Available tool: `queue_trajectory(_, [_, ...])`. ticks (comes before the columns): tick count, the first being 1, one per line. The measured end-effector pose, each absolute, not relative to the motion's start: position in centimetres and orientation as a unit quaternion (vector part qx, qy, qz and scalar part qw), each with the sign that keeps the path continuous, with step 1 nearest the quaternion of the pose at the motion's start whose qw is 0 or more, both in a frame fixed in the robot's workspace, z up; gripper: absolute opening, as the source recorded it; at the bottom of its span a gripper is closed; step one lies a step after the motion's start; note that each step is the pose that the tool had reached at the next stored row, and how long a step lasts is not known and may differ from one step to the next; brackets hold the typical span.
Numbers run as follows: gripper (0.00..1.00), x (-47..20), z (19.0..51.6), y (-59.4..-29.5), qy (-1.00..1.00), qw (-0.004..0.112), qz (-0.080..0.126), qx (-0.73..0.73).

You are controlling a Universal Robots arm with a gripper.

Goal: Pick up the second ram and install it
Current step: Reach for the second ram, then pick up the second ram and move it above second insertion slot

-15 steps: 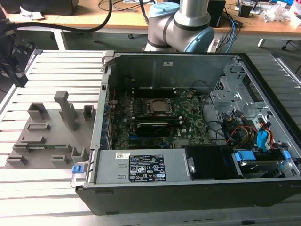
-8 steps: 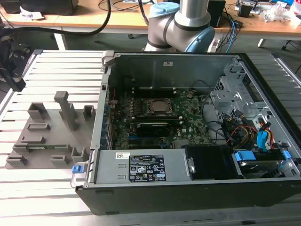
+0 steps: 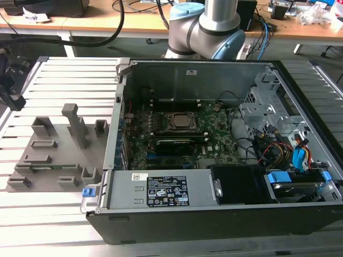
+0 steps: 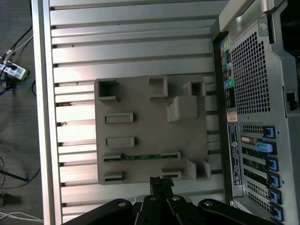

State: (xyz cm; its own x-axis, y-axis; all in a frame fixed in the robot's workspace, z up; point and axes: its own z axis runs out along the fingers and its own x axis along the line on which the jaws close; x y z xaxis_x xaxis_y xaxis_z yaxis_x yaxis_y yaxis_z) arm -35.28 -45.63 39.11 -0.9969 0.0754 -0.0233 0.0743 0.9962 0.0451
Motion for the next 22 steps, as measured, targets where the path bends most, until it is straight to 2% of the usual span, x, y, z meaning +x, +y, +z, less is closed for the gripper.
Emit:
queue_trajectory(13, [0.11,-35.28,39.11,-45.74,0.999,0.012,0.022,0.03])
queue_trajectory(22, [0.11,-35.28,39.11,-45.74,0.994,0.009,0.024,-0.109])
